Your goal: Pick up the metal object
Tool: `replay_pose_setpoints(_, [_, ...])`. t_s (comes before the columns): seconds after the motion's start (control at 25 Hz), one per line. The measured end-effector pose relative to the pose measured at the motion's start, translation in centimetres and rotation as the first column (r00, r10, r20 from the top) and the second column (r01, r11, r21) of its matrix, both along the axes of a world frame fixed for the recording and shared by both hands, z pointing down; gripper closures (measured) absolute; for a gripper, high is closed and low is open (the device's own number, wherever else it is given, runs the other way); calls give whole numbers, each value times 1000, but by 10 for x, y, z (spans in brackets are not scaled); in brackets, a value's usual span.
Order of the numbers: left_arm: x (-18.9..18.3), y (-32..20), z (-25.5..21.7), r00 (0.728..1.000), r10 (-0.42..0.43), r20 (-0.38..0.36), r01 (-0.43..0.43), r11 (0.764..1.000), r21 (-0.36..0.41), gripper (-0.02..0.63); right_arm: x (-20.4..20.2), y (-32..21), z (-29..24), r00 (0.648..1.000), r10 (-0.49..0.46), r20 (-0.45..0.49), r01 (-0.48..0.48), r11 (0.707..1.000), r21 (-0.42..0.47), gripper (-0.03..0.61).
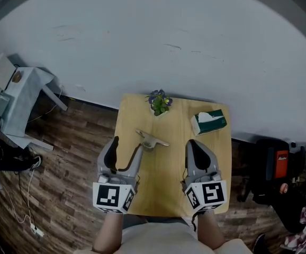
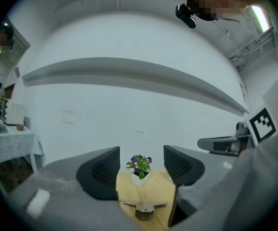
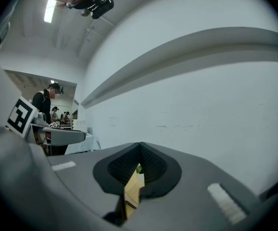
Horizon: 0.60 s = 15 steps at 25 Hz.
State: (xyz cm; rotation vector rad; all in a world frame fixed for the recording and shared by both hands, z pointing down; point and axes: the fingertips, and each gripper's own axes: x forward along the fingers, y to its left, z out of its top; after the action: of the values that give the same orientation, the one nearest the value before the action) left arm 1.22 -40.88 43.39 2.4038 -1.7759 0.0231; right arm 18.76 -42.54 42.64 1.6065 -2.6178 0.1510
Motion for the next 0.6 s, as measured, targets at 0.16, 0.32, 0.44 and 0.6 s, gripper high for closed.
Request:
replay_pose_setpoints(0.16, [5,-2,27,1000,9,21,-8,999,-51,327,-1,-4,12,1000,-14,1,14,999,-30,577])
replay_pose_setpoints(0.32, [14,-5,60,998,29,52,-22,991,-133,327,-4,-7,22,999,-33,1,34,998,-51,577])
replay_pose_setpoints(0.44, [23,-7,85,996,55,66,-41,980,-197,327,-4,-10,30,999,-43,4,43,997,-70,577])
replay_pose_setpoints(0.6, [33,-8,116,993,92,79,-66,956,-287,313,-4,-11,39,999,-52,7,53,995,-90,577])
